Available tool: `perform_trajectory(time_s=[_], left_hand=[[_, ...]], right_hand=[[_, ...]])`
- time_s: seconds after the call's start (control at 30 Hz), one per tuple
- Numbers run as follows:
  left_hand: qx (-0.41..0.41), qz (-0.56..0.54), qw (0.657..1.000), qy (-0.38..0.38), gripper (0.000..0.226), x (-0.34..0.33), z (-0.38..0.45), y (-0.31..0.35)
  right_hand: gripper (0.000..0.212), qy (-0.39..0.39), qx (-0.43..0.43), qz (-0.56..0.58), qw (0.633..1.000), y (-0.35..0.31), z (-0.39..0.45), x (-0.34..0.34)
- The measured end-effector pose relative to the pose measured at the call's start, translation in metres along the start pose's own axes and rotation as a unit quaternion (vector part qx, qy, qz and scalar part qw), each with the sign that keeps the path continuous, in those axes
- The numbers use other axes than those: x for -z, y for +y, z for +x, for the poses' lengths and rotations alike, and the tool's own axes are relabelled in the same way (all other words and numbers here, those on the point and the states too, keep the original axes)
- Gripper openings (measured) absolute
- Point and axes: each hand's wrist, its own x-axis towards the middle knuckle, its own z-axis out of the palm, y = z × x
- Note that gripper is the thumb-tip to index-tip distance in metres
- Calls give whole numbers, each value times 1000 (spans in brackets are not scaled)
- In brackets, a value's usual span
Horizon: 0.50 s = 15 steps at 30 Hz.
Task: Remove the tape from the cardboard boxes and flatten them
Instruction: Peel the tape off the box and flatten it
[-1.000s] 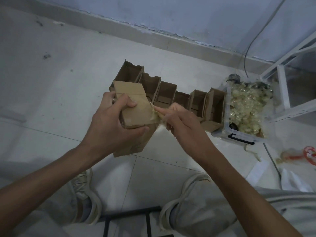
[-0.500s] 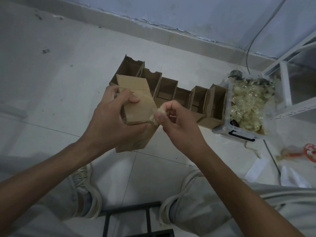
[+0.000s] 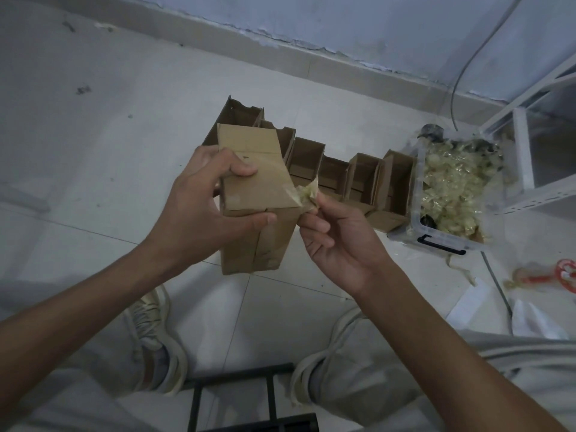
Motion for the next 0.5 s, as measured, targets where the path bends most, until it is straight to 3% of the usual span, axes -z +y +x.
perform_trajectory(time_s=[0.2, 0.27, 0.33, 0.4, 0.43, 0.5], left_hand=[[-11, -9, 999, -46, 54, 4, 2, 2], [-4, -15, 999, -52, 56, 7, 3, 1], [13, -32, 998, -51, 56, 10, 4, -1], [20, -37, 998, -56, 54, 11, 4, -1], [22, -35, 997, -60, 53, 11, 4, -1], [27, -37, 997, -61, 54, 8, 2, 0]], right_hand=[[18, -8, 19, 49, 999, -9, 3, 10], [7, -7, 63, -92, 994, -17, 4, 7], [10, 24, 118, -248, 961, -21, 3, 2], [8, 68, 191, -387, 900, -20, 1, -3], [8, 87, 249, -474, 840, -19, 0, -5], [12, 114, 369, -637, 667, -12, 1, -4]])
